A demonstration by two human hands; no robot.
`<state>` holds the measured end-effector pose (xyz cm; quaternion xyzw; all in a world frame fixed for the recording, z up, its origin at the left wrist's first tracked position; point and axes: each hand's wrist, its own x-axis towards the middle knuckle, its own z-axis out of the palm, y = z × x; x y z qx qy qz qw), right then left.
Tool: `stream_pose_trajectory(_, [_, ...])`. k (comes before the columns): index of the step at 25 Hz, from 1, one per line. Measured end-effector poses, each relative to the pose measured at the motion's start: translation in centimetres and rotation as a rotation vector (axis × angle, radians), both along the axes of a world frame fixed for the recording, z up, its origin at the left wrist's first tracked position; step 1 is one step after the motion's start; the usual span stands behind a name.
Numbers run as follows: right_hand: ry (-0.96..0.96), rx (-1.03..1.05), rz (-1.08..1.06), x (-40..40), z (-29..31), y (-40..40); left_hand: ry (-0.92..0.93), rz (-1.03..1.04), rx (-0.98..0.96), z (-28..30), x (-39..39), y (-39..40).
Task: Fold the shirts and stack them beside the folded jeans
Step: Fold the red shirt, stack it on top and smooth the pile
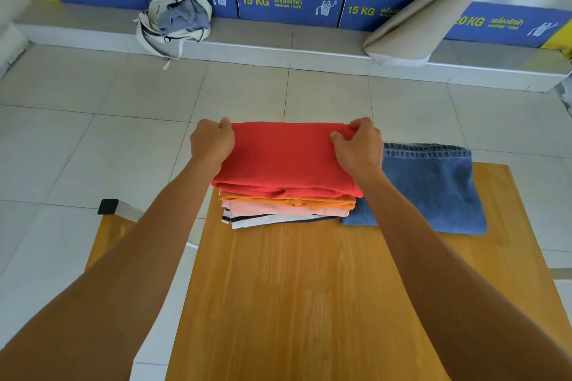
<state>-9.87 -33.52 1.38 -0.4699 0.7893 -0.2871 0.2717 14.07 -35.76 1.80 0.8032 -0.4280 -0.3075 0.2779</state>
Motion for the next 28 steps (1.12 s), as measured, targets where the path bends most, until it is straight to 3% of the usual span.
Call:
stream_pose_trajectory(3, [-0.073,-0.070,-0.051,-0.7,0.0,0.0,0.094,-0.052,0.079,0.2,0.6,-0.4])
stream_pose_trajectory(7, [-0.150,-0.168,-0.091,-0.6,0.2,-0.1,0.214,0.069,-0.075,-0.4,1.7,-0.2])
stream_pose_trajectory(14, [-0.149,-0.102,-0.037,-1.7,0.5,-0.2,0.348,0.139,-0.036,-1.6,1.0,0.6])
stream_pose_trajectory(17, [0.098,-0.113,0.084,-0.6,0.6,0.0,-0.077,-0.075,-0.254,-0.9,0.3,0.4])
stream_pose_trajectory(20, [0.419,-0.144,0.207,2.7,-0.2,0.5,-0.420,-0.498,-0.472,-1.1,-2.4,1.3])
stream_pose_trajectory(23, [0.491,0.012,0.293,4.6,-1.9,2.0,-0.597,-0.794,-0.284,-3.6,-3.9,3.5])
stream_pose_trajectory(25, [0.430,0.048,0.274,3.2,-2.6,2.6,-0.605,-0.778,-0.171,-4.9,-2.6,3.7])
stream_pose_trajectory(28, [0.323,0.172,0.064,-0.8,-2.2,2.8,-0.616,-0.713,-0.009,-4.8,-0.4,2.5])
